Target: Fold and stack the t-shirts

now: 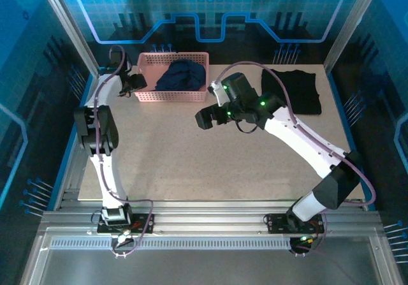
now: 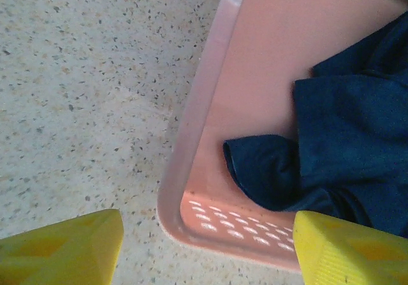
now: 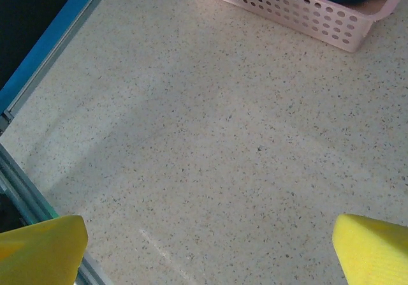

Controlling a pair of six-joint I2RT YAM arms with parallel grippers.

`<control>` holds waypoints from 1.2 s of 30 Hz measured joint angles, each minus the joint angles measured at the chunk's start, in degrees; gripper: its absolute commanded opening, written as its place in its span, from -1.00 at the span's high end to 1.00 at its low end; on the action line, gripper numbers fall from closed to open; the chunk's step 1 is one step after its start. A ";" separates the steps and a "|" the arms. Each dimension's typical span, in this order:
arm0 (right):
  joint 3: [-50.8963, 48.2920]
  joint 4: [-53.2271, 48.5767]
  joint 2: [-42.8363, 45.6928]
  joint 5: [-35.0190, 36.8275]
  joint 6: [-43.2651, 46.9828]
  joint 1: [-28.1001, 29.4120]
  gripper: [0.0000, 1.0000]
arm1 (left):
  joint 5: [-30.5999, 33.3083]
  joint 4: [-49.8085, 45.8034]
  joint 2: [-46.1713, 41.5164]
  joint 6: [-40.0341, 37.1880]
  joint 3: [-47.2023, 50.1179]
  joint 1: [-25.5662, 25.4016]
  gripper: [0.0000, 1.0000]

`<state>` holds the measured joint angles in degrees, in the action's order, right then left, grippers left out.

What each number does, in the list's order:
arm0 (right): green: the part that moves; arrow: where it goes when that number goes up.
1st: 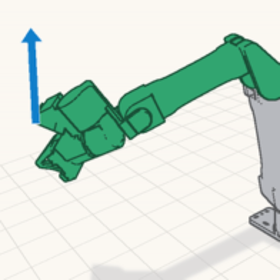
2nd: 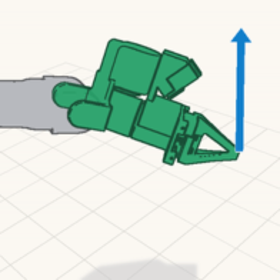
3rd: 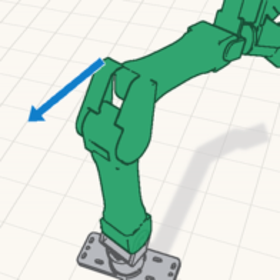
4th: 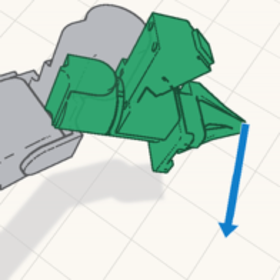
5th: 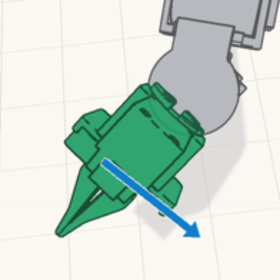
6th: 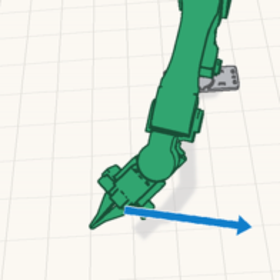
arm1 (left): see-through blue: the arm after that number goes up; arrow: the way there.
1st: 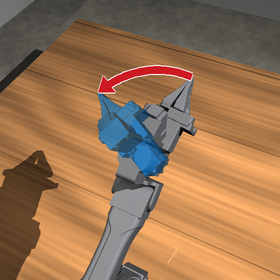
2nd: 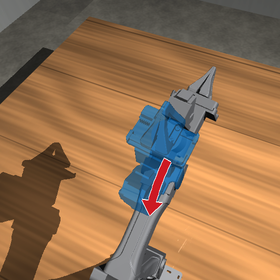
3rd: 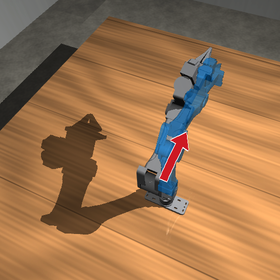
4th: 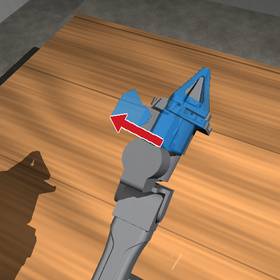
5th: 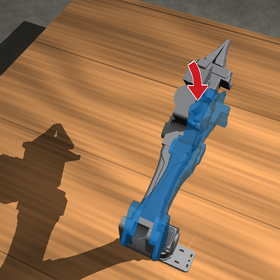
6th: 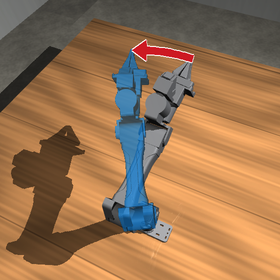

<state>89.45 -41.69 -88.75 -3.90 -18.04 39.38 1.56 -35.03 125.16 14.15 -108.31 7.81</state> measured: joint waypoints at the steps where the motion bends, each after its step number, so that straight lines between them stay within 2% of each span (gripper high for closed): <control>1: 0.28 -0.37 0.00 0.00 0.00 0.00 -1.00 | 0.02 0.42 0.92 0.48 -0.33 0.00 -0.25; 3: 0.98 -1.05 -0.13 -0.02 0.02 0.00 -1.00 | 0.04 0.85 2.23 1.03 -0.50 0.02 -0.15; 8: 3.87 -2.21 -1.36 -0.02 0.28 0.00 -1.00 | 0.02 1.07 3.39 2.29 -0.50 0.13 0.23; 10: 5.09 -2.49 -2.19 -0.04 0.70 0.00 -1.00 | 0.04 1.46 3.39 2.84 -0.48 0.17 0.49; 12: 6.21 -2.64 -3.26 -0.04 1.22 0.00 -0.99 | -0.11 2.27 3.34 3.91 0.22 0.44 0.66; 14: 7.45 -3.04 -4.70 -0.02 1.88 0.00 -1.00 | -1.11 3.87 2.34 5.11 2.14 0.92 0.72; 19: 15.58 -6.10 -12.22 0.76 3.54 0.00 -1.00 | -3.48 6.47 -5.44 8.07 14.03 0.96 0.79; 25: 35.23 -11.54 -28.50 3.30 3.65 -0.04 -0.96 | -5.29 8.04 -22.16 14.16 35.93 -1.36 0.85; 30: 49.16 -15.78 -42.51 3.93 1.66 -0.04 -0.89 | -7.28 9.31 -39.36 24.68 54.88 -7.54 0.75; 36: 50.64 -19.26 -53.00 8.41 -3.45 -0.02 -0.82 | -7.45 8.15 -58.84 39.95 70.12 -16.50 0.57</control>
<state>140.09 -60.95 -141.75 4.51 -21.50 39.35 -5.89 -26.87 66.32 54.11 -38.20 -8.69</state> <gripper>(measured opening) 0.918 0.194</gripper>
